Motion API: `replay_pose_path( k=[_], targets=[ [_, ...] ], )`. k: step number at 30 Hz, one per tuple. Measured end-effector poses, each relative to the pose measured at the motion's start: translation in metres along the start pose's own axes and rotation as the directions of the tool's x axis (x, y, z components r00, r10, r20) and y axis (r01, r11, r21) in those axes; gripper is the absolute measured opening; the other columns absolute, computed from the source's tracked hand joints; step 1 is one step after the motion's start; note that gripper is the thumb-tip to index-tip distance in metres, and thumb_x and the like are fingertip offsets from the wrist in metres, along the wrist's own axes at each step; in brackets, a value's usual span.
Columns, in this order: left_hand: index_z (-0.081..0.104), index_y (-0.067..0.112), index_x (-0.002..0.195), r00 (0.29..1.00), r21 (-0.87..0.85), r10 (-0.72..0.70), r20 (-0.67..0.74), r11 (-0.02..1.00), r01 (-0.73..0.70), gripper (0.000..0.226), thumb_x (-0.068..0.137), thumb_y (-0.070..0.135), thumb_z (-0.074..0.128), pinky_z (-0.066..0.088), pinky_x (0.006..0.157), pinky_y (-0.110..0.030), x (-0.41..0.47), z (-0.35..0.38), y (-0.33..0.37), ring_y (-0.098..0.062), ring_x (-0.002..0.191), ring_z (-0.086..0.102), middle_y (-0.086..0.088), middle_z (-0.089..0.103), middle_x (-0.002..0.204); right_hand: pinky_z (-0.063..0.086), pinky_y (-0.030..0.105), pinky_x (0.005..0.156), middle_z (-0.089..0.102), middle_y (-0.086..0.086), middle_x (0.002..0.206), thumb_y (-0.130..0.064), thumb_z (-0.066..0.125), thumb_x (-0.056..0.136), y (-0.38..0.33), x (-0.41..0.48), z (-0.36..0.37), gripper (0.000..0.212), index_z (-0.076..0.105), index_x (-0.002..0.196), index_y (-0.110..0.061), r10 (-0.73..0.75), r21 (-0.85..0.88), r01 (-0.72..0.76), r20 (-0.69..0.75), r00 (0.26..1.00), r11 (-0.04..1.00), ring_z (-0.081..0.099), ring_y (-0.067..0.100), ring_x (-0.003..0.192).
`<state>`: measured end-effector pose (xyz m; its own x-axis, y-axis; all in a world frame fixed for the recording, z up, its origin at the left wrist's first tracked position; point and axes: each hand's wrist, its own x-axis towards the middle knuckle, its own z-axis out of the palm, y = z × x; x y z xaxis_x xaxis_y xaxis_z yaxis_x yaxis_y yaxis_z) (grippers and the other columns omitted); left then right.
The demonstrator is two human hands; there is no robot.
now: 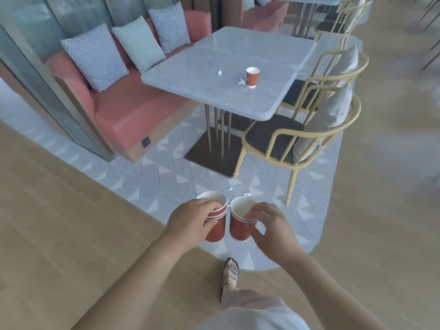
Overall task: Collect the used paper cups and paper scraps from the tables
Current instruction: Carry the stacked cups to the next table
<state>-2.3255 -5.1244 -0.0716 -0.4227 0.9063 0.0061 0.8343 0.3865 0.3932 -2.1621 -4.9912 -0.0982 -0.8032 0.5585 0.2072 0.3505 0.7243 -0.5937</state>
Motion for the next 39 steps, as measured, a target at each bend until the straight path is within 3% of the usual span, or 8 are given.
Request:
replay_pose_path(
  k=[3,6,13,18,21,24,27,39],
  targets=[
    [0.059,0.03,0.11,1.0,0.011,0.005,-0.01,1.0,-0.004,0.026,0.084,0.028,0.061,0.037,0.074,-0.024,0.078,-0.021,-0.016,-0.014,0.101,0.055,0.012,0.064,0.108,0.042,0.024,0.074,0.064,0.001,0.093,-0.006,0.069,0.075,0.018,0.078,-0.004,0.011,0.07,0.084,-0.013,0.006,-0.016,-0.006,-0.009,1.0,1.0,0.058,0.024,0.09],
    [0.059,0.03,0.109,0.999,0.014,0.019,-0.035,1.0,-0.019,0.026,0.083,0.027,0.062,0.038,0.074,-0.024,0.144,-0.039,-0.032,-0.014,0.102,0.056,0.013,0.064,0.109,0.031,0.01,0.073,0.065,-0.001,0.094,-0.008,0.071,0.075,0.03,0.146,-0.009,0.013,0.07,0.085,-0.016,0.015,-0.038,-0.016,-0.03,0.999,0.999,0.056,0.02,0.09],
    [0.061,0.029,0.107,0.995,0.004,0.083,-0.053,0.997,-0.083,0.026,0.082,0.026,0.063,0.046,0.079,-0.03,0.274,-0.069,-0.074,-0.017,0.103,0.057,0.011,0.065,0.109,0.044,0.026,0.078,0.064,0.002,0.1,-0.008,0.066,0.078,0.053,0.277,-0.006,0.011,0.07,0.087,-0.011,0.021,-0.031,-0.022,-0.04,0.999,0.999,0.059,0.025,0.093],
    [0.061,0.029,0.109,0.98,0.034,0.186,-0.076,0.982,-0.184,0.029,0.08,0.027,0.065,0.045,0.08,-0.029,0.379,-0.095,-0.108,-0.017,0.103,0.058,0.01,0.066,0.111,0.046,0.028,0.078,0.064,0.003,0.101,-0.008,0.068,0.077,0.065,0.373,-0.011,0.013,0.07,0.09,-0.01,0.025,-0.057,-0.032,-0.118,0.993,0.998,0.057,0.025,0.094],
    [0.061,0.029,0.108,0.963,0.03,0.251,-0.1,0.968,-0.249,0.03,0.078,0.027,0.066,0.045,0.078,-0.027,0.438,-0.115,-0.127,-0.017,0.102,0.059,0.009,0.066,0.11,0.052,0.037,0.074,0.063,0.005,0.102,-0.008,0.066,0.079,0.068,0.428,-0.013,0.015,0.07,0.094,-0.009,0.057,-0.052,-0.067,-0.174,0.983,0.996,0.057,0.026,0.096],
    [0.06,0.031,0.106,0.954,0.033,0.288,-0.088,0.958,-0.286,0.028,0.079,0.028,0.065,0.047,0.078,-0.03,0.489,-0.129,-0.147,-0.018,0.101,0.059,0.011,0.066,0.108,0.049,0.029,0.074,0.064,0.003,0.099,-0.008,0.067,0.078,0.068,0.475,-0.009,0.014,0.069,0.091,-0.01,0.079,-0.073,-0.101,-0.252,0.964,0.992,0.057,0.024,0.095],
    [0.059,0.032,0.102,0.941,0.028,0.326,-0.088,0.945,-0.325,0.025,0.078,0.028,0.064,0.048,0.073,-0.031,0.528,-0.133,-0.167,-0.017,0.096,0.06,0.011,0.067,0.103,0.042,0.022,0.075,0.064,0.002,0.098,-0.01,0.068,0.077,0.073,0.51,0.001,0.013,0.069,0.089,-0.012,0.106,-0.093,-0.136,-0.273,0.956,0.986,0.056,0.021,0.095],
    [0.062,0.03,0.096,0.933,-0.002,0.359,-0.014,0.933,-0.359,0.02,0.077,0.028,0.065,0.047,0.074,-0.032,0.614,-0.109,-0.195,-0.017,0.089,0.062,0.01,0.068,0.096,0.037,0.017,0.075,0.062,-0.003,0.102,-0.01,0.07,0.072,0.123,0.568,0.019,0.015,0.069,0.086,-0.016,0.276,-0.079,-0.299,-0.22,0.935,0.951,0.051,0.016,0.099]
  ],
)
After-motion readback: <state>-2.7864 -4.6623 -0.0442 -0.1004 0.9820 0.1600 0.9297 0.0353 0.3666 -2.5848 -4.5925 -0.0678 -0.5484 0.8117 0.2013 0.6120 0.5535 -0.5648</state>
